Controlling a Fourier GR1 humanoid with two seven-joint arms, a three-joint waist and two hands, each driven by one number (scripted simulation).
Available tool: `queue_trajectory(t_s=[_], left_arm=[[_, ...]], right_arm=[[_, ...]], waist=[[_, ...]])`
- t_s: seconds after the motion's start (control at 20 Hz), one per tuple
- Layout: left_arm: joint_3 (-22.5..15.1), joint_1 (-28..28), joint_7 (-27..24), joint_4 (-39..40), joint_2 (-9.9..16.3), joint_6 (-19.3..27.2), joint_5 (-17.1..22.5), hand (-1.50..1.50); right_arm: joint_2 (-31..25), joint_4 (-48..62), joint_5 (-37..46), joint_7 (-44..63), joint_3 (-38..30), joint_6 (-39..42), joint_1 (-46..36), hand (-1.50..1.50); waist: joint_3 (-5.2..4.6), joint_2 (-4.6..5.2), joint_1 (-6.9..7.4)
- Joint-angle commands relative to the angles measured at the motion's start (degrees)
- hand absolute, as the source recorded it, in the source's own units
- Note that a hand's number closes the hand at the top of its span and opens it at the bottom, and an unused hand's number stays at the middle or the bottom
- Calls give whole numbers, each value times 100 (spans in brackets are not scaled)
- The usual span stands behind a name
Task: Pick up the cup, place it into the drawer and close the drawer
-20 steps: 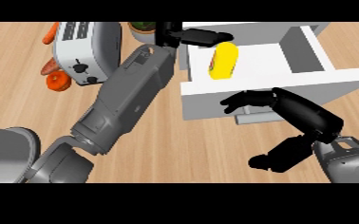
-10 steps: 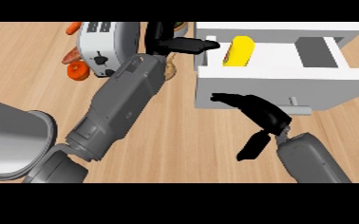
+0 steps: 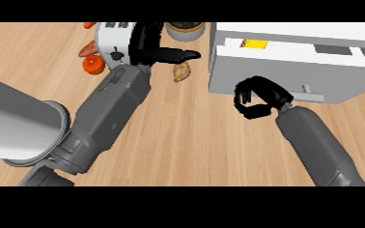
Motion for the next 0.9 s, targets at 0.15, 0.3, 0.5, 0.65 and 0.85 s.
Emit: queue_trajectory(t_s=[0.15,0.3,0.5,0.65,0.85], left_arm=[[-26,563,187,-608,371,-369,81,-150],[-80,598,229,-680,474,-400,17,-150],[-114,792,209,-749,615,-668,12,-150],[-118,826,254,-877,619,-699,41,-150],[-174,849,336,-927,555,-664,27,-150]], right_arm=[[-205,1454,-271,-818,-894,-553,-988,150],[-313,1825,-380,-757,-1202,-679,-1528,150],[-540,1953,-526,-554,-1452,-621,-1905,150],[-655,1951,-658,-457,-1569,-494,-1940,150],[-791,1814,-818,-396,-1668,-272,-1985,150]], waist=[[22,33,262],[27,116,411],[18,151,439],[20,160,564],[21,185,650]])
